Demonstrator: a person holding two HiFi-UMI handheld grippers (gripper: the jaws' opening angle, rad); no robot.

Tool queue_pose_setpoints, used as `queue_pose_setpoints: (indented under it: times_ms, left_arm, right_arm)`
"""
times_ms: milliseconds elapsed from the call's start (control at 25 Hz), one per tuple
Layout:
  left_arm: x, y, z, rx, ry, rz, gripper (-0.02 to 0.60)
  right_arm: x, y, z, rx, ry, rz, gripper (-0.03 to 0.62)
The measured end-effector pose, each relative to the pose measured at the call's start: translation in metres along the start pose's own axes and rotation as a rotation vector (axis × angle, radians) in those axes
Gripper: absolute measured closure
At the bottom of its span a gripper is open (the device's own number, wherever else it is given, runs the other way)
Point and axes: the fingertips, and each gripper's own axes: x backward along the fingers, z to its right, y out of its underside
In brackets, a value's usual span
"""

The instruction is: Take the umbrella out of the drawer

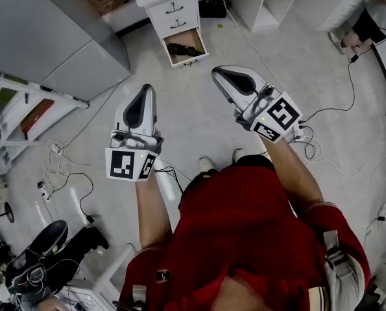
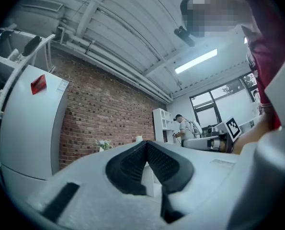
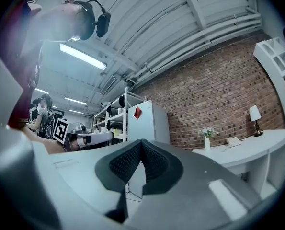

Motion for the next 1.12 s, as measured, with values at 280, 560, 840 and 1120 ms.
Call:
queue_pose_setpoints:
  times_ms: [280,560,840,1120]
  left_arm:
    - [0.021,0.007,-0.036,0.011,0.0,0.003,0.58]
    - [0.015,0.006,-0.062,-0.001,-0.016,0.023,0.58]
    - [-0.027,0.021,-0.097,-0.031,-0.051,0.016,0.58]
    - [-0.12,0.054,-0.163,-0.062,-0.097,-0.019,0.58]
  right_arm:
    - [-0.022,0.018,-0.018,0.026,0.013,-0.049,0.582]
    - [-0.048,0.022,-0.005,0.05,0.0,-0.064,0.582]
    - [-0.087,0.036,0.046,0.091,-0.041,-0.071,0.582]
    - [-0.151,0.051,0.151,0.153,-0.068,-0.085,0.582]
